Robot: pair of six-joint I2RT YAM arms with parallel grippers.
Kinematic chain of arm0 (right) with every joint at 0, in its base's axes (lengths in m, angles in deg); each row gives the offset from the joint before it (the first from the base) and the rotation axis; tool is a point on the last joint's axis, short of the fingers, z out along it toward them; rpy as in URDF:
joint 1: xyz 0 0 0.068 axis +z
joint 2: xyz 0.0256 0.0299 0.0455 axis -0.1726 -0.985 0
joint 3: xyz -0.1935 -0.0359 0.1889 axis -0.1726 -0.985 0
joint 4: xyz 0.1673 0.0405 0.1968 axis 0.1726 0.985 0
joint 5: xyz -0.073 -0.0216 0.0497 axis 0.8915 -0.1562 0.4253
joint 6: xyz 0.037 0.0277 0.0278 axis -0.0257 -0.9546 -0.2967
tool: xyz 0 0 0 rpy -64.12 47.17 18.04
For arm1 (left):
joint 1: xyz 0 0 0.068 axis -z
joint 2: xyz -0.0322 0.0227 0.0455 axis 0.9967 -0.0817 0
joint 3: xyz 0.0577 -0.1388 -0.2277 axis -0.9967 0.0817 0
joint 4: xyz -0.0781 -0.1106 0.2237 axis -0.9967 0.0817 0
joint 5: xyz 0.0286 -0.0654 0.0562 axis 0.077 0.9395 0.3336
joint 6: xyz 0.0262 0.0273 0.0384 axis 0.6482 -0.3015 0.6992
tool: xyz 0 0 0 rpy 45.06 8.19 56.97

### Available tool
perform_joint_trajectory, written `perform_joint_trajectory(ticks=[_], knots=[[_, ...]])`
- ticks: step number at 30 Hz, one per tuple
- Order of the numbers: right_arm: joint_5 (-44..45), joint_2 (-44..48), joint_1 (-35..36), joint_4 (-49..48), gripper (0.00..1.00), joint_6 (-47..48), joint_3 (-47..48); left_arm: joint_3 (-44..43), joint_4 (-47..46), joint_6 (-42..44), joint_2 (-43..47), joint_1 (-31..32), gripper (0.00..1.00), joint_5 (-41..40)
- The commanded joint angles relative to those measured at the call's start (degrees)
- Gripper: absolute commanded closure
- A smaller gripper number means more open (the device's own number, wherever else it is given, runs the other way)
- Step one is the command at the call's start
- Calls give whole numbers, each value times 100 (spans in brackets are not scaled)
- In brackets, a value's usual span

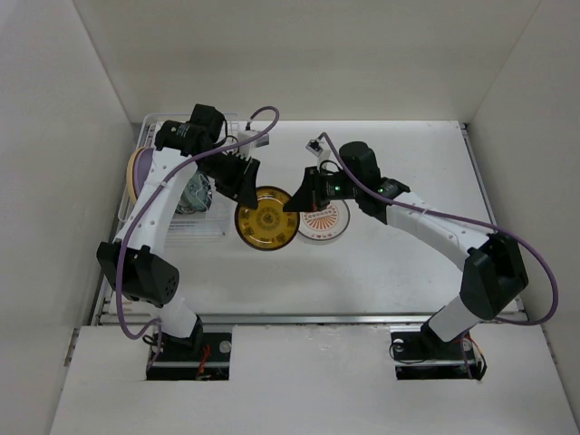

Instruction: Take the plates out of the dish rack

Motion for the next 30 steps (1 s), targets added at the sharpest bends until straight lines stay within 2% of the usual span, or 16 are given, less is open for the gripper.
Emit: perform_joint_trajectory(ticks=[1, 3, 4, 6, 7, 10, 11, 14, 19, 23, 25, 29, 30], knots=[[377, 144, 9, -346, 100, -232, -112, -78, -67, -103, 220, 108, 68, 43], [518, 311, 9, -346, 100, -310, -113, -78, -346, -478, 220, 108, 44, -369], [675, 311, 9, -215, 100, -381, -113, -78, -488, -690, 220, 108, 34, -1007], [1316, 373, -157, 249, 100, -547, -52, -130, -752, -1060, 220, 108, 1, -1817], [1536, 434, -262, 417, 100, -748, -51, -200, -970, -1227, 281, 108, 1, -2674], [2091, 548, -886, 919, 100, -1118, -138, -271, -1262, -1719, 281, 4, 1, -4085], [2205, 549, -1070, 1016, 100, -1189, -191, -332, -1393, -1773, 281, -49, 1, -4803], [2680, 672, -1870, 1429, 100, -1418, -481, -333, -1508, -1774, 124, -338, 1, -5554], [3058, 900, -3248, 1544, 100, -1673, -1297, -272, -1386, -1641, -333, -699, 1, -5847], [2909, 840, -4094, 1211, 100, -1735, -1807, -53, -1456, -1694, -519, -954, 2, -5794], [2821, 725, -4323, 1087, 100, -1735, -1958, 36, -1578, -1642, -641, -1025, 7, -5629], [2374, 339, -4929, 850, 100, -1683, -2195, 168, -1579, -1440, -756, -1025, 21, -5522], [2373, 225, -4983, 850, 100, -1682, -2265, 168, -1579, -1439, -817, -1025, 28, -5522]])
